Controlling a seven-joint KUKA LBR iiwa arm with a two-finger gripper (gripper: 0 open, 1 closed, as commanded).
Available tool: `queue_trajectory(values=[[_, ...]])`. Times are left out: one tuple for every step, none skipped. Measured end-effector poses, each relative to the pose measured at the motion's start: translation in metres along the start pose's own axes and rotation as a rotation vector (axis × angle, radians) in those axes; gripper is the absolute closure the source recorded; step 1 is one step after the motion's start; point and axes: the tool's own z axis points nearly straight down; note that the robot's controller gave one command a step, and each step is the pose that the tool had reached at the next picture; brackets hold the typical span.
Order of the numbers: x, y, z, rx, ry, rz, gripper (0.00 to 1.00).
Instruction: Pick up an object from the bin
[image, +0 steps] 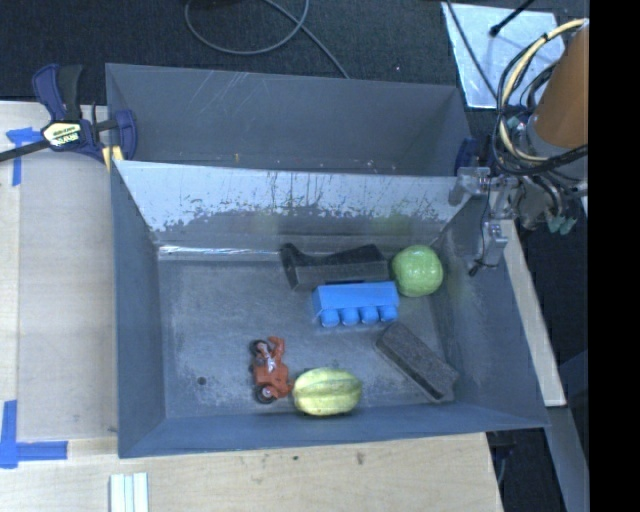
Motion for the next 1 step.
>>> queue_trajectory(values=[[0.014, 0.0341, 0.0536, 0.001, -0.002, 0.066, 0.0]])
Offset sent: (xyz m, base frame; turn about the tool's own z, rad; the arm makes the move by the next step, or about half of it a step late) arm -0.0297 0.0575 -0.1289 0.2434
